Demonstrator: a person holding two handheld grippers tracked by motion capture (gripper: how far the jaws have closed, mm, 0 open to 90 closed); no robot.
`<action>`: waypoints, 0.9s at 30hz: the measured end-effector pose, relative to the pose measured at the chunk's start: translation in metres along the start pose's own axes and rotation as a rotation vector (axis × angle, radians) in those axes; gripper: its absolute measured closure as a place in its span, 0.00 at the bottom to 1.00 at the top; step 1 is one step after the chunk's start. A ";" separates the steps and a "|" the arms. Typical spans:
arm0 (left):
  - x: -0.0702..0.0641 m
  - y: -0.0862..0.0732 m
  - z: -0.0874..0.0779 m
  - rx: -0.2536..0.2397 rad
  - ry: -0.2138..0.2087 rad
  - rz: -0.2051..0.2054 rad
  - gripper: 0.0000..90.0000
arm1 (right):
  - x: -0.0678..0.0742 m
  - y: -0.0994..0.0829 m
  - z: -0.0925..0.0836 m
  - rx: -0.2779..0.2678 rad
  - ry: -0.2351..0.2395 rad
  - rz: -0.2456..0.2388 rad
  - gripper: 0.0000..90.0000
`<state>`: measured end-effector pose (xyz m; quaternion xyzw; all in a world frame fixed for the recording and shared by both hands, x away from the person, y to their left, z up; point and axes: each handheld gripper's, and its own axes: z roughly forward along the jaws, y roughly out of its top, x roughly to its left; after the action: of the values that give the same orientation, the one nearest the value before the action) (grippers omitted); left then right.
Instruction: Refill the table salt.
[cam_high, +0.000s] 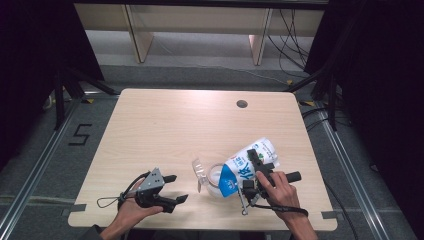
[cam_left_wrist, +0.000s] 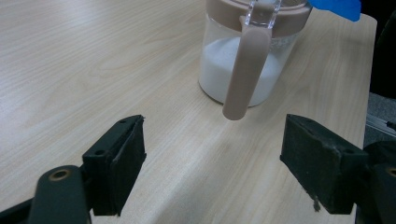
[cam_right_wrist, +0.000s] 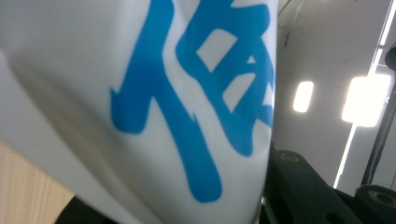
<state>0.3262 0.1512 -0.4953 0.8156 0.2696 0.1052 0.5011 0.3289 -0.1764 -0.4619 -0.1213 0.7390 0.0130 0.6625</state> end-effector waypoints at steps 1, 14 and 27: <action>0.000 0.000 0.000 0.000 0.000 0.000 0.23 | 0.000 0.000 0.000 0.000 -0.001 -0.001 0.83; 0.000 0.000 0.000 -0.002 -0.002 -0.009 0.23 | -0.003 0.002 0.001 0.007 0.010 -0.017 0.83; 0.000 0.000 0.000 0.000 0.000 -0.003 0.23 | -0.002 0.002 0.001 0.018 0.014 0.010 0.83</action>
<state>0.3261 0.1512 -0.4954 0.8153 0.2707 0.1046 0.5010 0.3296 -0.1744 -0.4606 -0.1115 0.7443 0.0088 0.6584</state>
